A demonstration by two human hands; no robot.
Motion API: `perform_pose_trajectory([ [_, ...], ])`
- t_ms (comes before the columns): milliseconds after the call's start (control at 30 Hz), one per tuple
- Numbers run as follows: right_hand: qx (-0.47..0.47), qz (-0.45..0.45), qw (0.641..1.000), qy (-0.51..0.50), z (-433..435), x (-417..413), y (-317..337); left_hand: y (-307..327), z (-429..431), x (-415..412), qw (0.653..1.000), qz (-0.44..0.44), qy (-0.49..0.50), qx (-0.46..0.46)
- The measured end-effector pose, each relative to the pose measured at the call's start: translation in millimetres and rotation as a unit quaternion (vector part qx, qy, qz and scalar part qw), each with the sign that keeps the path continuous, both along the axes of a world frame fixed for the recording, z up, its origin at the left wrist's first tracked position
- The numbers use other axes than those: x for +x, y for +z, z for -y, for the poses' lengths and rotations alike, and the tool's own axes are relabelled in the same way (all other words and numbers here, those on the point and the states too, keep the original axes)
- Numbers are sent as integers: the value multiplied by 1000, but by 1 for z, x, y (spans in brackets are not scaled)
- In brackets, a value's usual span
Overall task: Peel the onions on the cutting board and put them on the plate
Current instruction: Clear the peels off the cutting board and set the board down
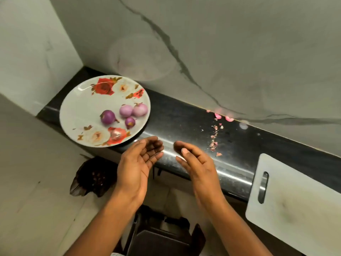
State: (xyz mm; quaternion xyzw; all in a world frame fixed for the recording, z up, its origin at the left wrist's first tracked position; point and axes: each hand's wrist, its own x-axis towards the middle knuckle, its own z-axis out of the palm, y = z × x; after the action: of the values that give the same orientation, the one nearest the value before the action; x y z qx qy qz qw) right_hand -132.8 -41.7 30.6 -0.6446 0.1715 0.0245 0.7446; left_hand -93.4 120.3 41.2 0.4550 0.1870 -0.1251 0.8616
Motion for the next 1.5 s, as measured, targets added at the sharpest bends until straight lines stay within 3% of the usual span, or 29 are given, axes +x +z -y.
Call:
perform_pose_trajectory([
  [67, -183, 39, 982, -29, 24, -8, -3, -2, 22, 8, 999, -4, -30, 28],
  [133, -360, 23, 932, -14, 48, -15, -19, -6, 37, 13, 997, -12, -57, 53],
  [267, -547, -94, 832, 4, 84, -23, -69, -18, 65, 18, 991, -3, -85, 102],
  [400, -610, -140, 779, -10, 99, 1, -82, -33, 86, 31, 984, 19, -113, 138],
  [567, -600, -140, 787, -31, 133, 65, -77, -34, 92, 37, 977, 39, -132, 161],
  [700, -623, -138, 770, 12, 143, 87, -79, -35, 87, 36, 975, 60, -122, 176],
  [900, -616, -78, 779, 87, 127, 87, -79, -42, 97, 55, 954, 115, -152, 231],
  [1033, -610, -1, 776, 158, 100, 68, -82, -50, 116, 93, 881, 202, -232, 359],
  [1133, -590, 40, 780, 203, 93, 46, -80, -56, 134, 122, 783, 273, -314, 462],
  [1200, -547, 65, 806, 218, 96, 32, -77, -63, 145, 140, 711, 330, -361, 505],
  [1333, -444, 56, 886, 121, 119, 20, -72, -82, 161, 156, 591, 394, -420, 564],
  [1400, -420, 34, 905, 58, 137, 23, -68, -91, 164, 151, 539, 431, -428, 584],
  [1500, -401, 22, 915, 23, 163, 37, -65, -94, 159, 131, 496, 485, -454, 559],
])
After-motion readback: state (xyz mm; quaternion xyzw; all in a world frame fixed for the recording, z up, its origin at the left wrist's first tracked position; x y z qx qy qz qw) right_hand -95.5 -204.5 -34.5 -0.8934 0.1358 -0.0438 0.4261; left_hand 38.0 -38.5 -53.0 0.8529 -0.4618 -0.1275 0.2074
